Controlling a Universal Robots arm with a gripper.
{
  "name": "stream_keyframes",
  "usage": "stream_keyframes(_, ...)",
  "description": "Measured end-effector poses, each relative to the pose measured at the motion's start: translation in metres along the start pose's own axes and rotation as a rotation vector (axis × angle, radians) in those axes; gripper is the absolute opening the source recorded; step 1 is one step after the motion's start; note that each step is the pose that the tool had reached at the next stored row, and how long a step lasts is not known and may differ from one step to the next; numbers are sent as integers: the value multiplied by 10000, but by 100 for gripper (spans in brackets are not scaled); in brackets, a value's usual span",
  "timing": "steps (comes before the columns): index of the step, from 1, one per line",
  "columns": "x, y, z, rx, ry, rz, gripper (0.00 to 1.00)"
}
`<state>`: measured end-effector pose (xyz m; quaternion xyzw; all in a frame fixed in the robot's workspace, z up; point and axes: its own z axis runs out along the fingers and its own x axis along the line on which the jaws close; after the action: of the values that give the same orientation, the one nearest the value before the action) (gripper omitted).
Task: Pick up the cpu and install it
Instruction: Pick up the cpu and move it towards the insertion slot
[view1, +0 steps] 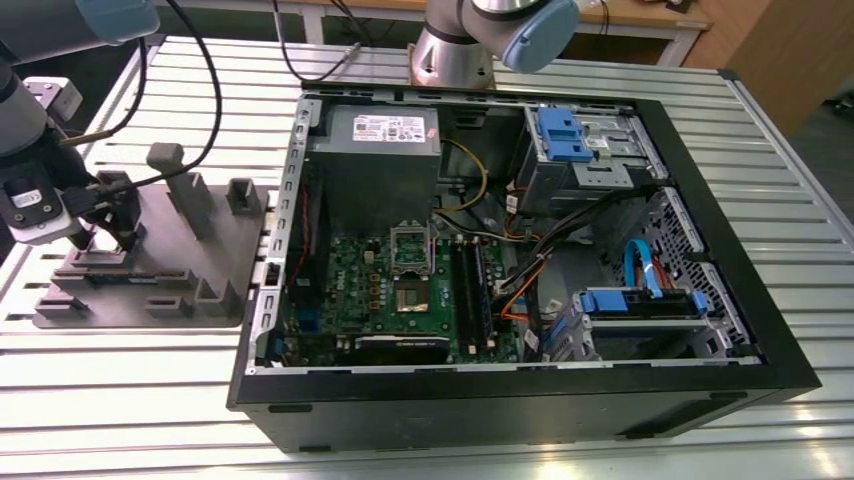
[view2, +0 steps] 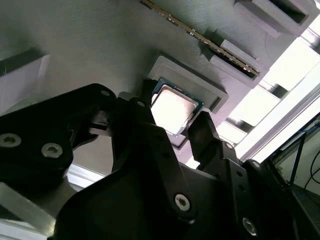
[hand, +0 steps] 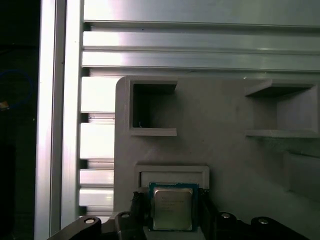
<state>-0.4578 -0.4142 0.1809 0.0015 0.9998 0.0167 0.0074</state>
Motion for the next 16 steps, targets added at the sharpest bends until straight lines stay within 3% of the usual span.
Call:
stream_keyframes(2,0,0,-6,1,2,0,58)
stream_keyframes(3,0,0,-10,2,2,0,51)
stream_keyframes(16,-6,0,-12,2,1,45,51)
